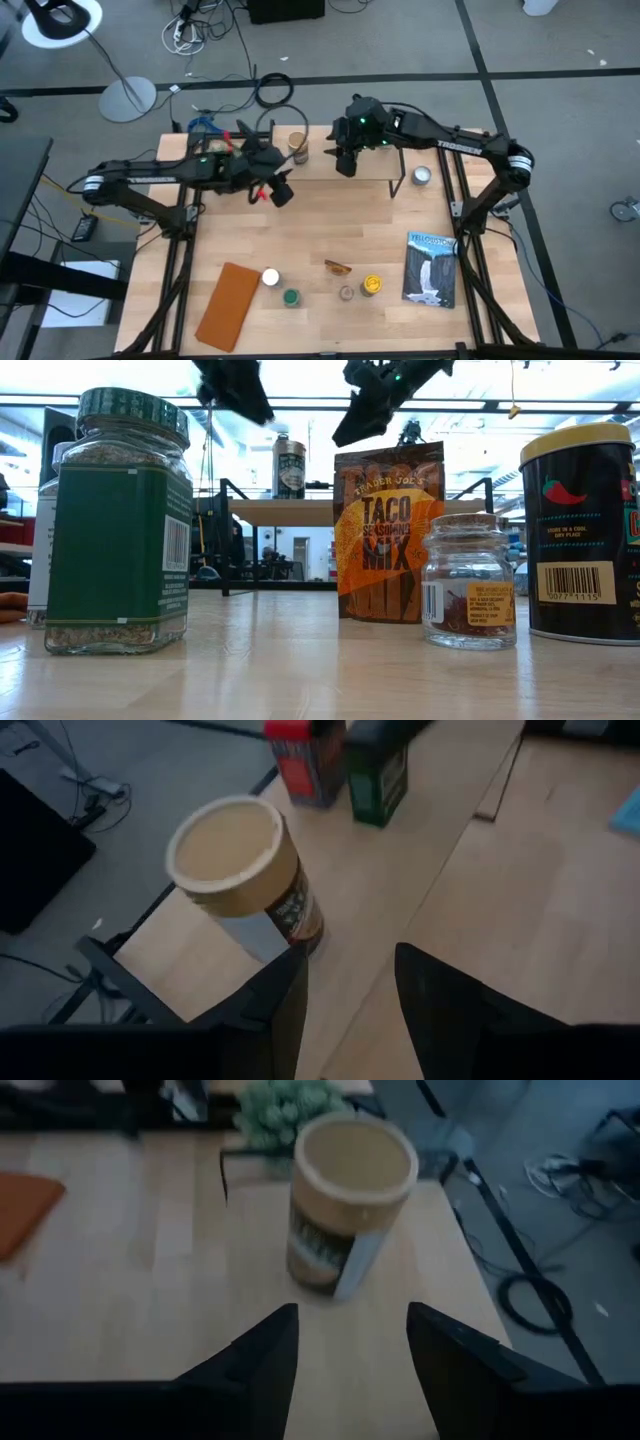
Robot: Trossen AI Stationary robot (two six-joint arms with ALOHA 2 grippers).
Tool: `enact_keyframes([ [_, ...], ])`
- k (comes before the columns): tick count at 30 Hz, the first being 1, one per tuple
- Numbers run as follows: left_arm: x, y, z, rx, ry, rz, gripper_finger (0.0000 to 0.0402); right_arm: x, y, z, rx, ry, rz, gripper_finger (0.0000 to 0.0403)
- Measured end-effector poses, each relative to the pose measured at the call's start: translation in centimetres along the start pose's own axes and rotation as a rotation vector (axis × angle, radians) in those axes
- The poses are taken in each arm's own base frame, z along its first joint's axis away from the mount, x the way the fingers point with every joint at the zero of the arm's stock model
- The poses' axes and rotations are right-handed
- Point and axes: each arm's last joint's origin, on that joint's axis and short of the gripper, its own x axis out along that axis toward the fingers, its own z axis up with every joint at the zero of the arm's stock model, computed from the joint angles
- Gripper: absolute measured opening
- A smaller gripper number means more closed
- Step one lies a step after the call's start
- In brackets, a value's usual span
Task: Shelf spices
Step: Put the golden seasoning bottle on the shelf
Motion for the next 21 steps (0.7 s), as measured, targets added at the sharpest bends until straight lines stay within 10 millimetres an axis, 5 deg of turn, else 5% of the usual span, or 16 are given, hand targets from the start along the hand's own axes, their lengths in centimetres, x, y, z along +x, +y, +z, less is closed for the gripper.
enact_keyframes([
  [5, -2.7, -0.6, -1.4, -0.029, -0.055, -0.041, 0.0156, -1.7, 2.1, -0.3, 0.021, 0.092, -0.014, 0.0169],
  [12, -2.1, -1.2, -6.4, -0.065, -0.088, -0.086, 0.0093, -1.1, 6.4, -1.8, 0.036, 0.237, -0.019, 0.0099],
  [17, -1.9, -0.1, -9.0, -0.091, -0.146, -0.151, 0.0012, -0.4, 9.9, -3.5, 0.028, 0.282, -0.065, 0.0017],
  [21, -2.8, 1.6, -10.2, -0.082, -0.158, -0.191, 0.0005, 0.0, 12.0, -4.1, 0.082, 0.228, -0.129, 0.0013],
])
